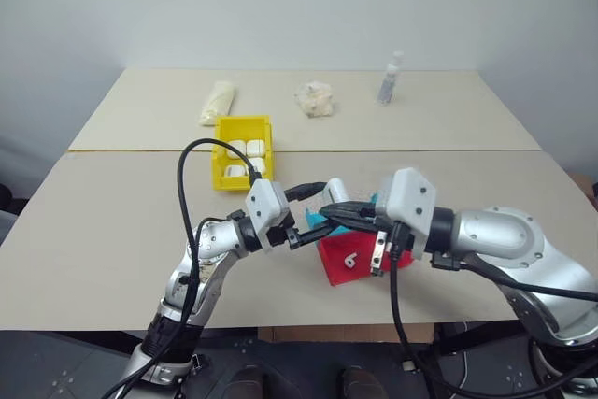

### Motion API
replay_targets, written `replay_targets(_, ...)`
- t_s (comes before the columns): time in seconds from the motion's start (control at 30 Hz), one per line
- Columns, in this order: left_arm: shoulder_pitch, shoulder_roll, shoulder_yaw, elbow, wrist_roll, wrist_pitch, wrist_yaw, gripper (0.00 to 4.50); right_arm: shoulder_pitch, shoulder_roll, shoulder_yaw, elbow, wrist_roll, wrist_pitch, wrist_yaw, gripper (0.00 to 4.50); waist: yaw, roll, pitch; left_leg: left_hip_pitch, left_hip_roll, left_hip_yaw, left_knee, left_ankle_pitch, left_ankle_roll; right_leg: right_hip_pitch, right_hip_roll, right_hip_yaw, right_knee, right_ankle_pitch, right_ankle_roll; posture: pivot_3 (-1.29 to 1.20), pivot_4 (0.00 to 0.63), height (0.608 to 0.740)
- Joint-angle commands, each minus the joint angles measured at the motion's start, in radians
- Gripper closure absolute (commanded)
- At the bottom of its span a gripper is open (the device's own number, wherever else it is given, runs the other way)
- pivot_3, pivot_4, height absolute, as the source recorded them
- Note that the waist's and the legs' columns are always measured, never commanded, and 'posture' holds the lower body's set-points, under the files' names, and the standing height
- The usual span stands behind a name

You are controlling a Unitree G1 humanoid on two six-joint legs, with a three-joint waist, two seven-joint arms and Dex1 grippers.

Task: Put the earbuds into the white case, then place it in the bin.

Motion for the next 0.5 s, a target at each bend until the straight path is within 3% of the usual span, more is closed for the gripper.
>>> replay_targets(0.03,-0.003,-0.01,0.013,-0.015,-0.01,-0.038,0.007,1.75,-0.012,0.01,-0.048,-0.036,0.023,-0.027,0.013,4.43,0.0,0.0,0.0,0.0,0.0,0.0,0.0,0.0,0.0,0.0,0.0,0.0,0.0,0.0,0.0,0.0,0.15,0.74)
replay_targets(0.2,-0.046,-0.014,0.048,0.053,0.077,-0.045,0.128,1.75,-0.007,0.067,-0.189,-0.039,0.155,-0.022,-0.014,4.43,0.001,0.0,0.0,0.0,0.0,0.0,0.0,0.0,0.0,0.0,0.0,0.0,0.0,0.0,0.0,0.0,0.15,0.74)
replay_targets(0.37,-0.233,-0.062,0.146,0.189,0.217,0.042,0.458,1.75,0.05,0.063,-0.295,-0.021,0.196,0.003,-0.057,4.43,0.013,-0.001,0.0,0.0,-0.001,0.0,0.0,0.0,0.0,0.001,0.0,0.0,0.0,0.0,0.001,0.0,0.15,0.74)
replay_targets(0.5,-0.37,-0.099,0.214,0.304,0.283,0.099,0.665,1.75,0.104,0.052,-0.287,-0.028,0.176,-0.01,-0.06,4.43,0.01,-0.002,0.0,-0.002,-0.001,-0.001,0.0,0.0,0.0,0.001,0.0,-0.001,0.0,0.001,0.002,0.0,0.15,0.74)
